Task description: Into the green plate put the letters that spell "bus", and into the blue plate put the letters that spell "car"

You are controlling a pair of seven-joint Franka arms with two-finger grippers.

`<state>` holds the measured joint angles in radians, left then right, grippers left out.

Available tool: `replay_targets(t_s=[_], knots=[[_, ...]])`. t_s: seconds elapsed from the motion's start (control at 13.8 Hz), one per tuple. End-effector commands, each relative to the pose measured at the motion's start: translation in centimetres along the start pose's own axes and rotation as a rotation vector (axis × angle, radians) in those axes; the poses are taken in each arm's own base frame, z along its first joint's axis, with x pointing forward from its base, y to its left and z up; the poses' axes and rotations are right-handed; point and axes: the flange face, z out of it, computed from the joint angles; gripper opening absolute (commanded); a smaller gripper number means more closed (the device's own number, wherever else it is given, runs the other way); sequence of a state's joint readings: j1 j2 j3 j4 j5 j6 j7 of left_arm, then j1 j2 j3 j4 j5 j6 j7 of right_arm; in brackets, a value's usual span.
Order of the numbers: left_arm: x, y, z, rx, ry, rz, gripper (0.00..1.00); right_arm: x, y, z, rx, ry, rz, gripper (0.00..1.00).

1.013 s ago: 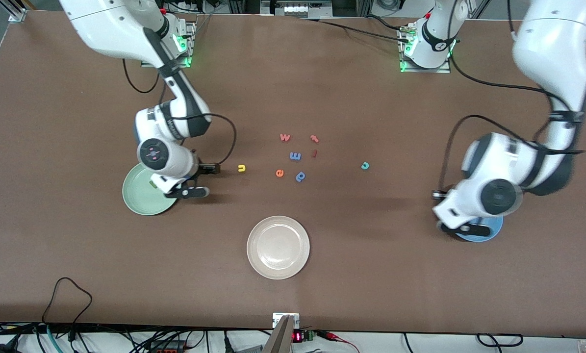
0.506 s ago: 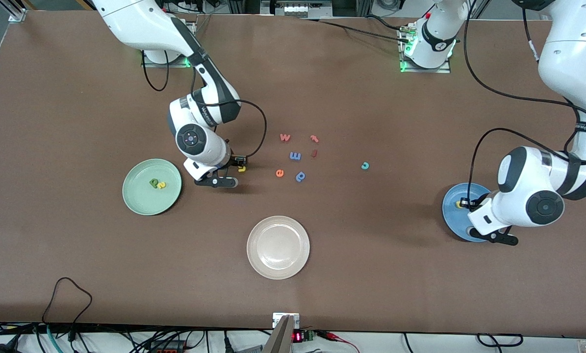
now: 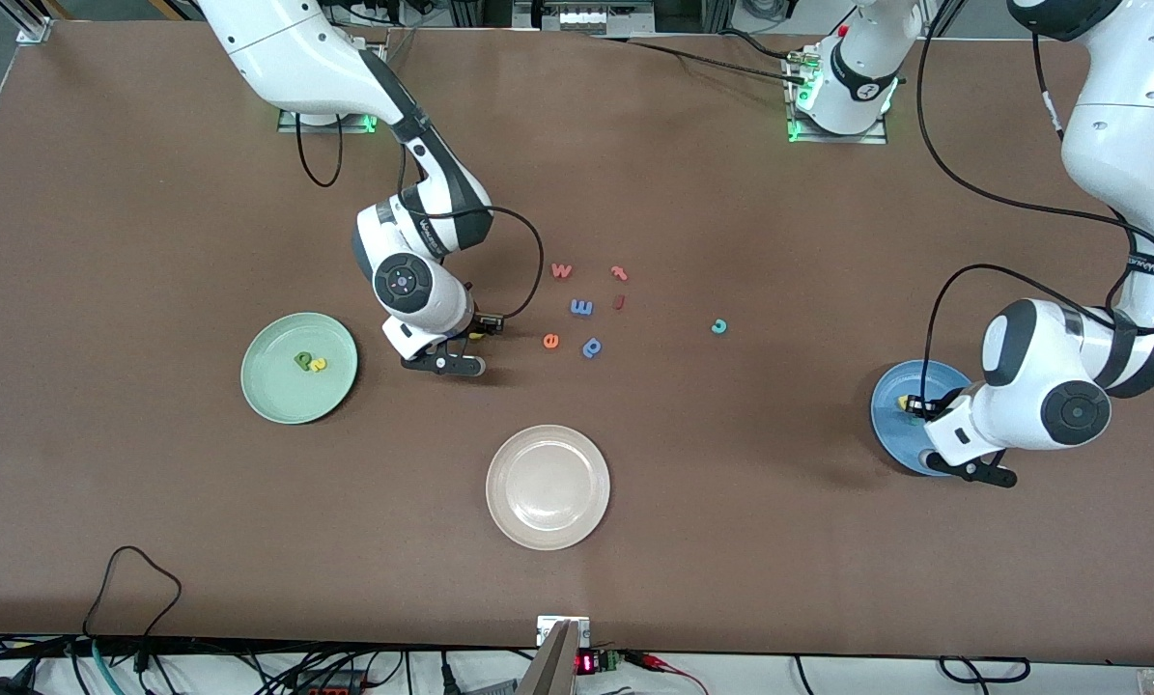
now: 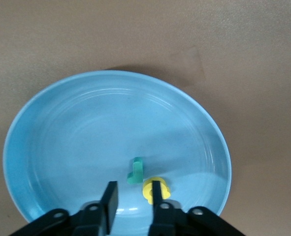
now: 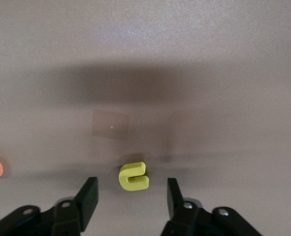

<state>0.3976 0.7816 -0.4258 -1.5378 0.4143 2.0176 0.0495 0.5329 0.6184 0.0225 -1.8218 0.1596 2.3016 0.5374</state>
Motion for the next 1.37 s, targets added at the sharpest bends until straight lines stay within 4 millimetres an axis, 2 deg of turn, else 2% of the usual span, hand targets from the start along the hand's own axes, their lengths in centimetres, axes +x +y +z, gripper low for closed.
replay_targets(t_s=[0.0, 0.07, 0.22, 0.36, 0.65, 0.72, 0.87, 0.94, 1.01, 1.09, 1.16, 1.23, 1.3], knots=[[0.2, 0.4, -1.2, 0.014, 0.019, 0.033, 1.0, 0.3, -0.5, 0.1, 0.006, 0.008, 0.014, 0.61], [0.2, 0.8, -2.1, 0.016, 0.027, 0.038, 1.0, 0.4, -0.3, 0.5, 0.001, 0.002, 0.016, 0.6], [0.2, 3.7, -3.2, -0.011, -0.009, 0.074, 1.0, 0.4, -0.3, 0.9, 0.001, -0.001, 0.019, 0.6], [0.3, 7.7, -4.5, -0.041, -0.015, 0.114, 1.0, 0.7, -0.6, 1.0, 0.008, 0.011, 0.018, 0.59], [-0.2, 18.5, -8.1, -0.095, -0.038, 0.002, 1.0, 0.6, -0.8, 1.4, 0.004, 0.009, 0.013, 0.53], [-0.6, 21.1, -7.6, -0.097, -0.053, -0.052, 1.0, 0.6, -0.8, 1.4, 0.005, 0.01, 0.013, 0.48], [-2.2, 26.4, -6.2, -0.076, -0.081, -0.048, 1.0, 0.6, -0.9, 1.3, 0.006, 0.011, 0.012, 0.37], [-3.4, 30.0, -6.7, -0.063, -0.078, -0.018, 1.0, 0.6, -0.9, 1.3, 0.004, 0.01, 0.01, 0.33], [-4.4, 31.7, -5.7, -0.051, -0.082, -0.009, 1.0, 0.6, -0.8, 1.3, 0.003, 0.011, 0.009, 0.3], [-5.4, 32.5, -4.3, -0.062, -0.062, 0.007, 1.0, 0.6, -0.8, 1.4, 0.001, 0.01, 0.008, 0.26], [-6.6, 33.7, -2.4, -0.089, -0.032, 0.024, 0.92, 0.6, -0.8, 1.4, 0.002, 0.012, 0.009, 0.23], [-7.4, 34.7, -0.8, -0.116, -0.003, 0.038, 0.9, 0.6, -0.8, 1.4, 0.0, 0.011, 0.008, 0.19], [-7.8, 34.8, 0.3, -0.127, 0.007, 0.04, 0.91, 0.6, -0.8, 1.3, 0.001, 0.012, 0.007, 0.18]])
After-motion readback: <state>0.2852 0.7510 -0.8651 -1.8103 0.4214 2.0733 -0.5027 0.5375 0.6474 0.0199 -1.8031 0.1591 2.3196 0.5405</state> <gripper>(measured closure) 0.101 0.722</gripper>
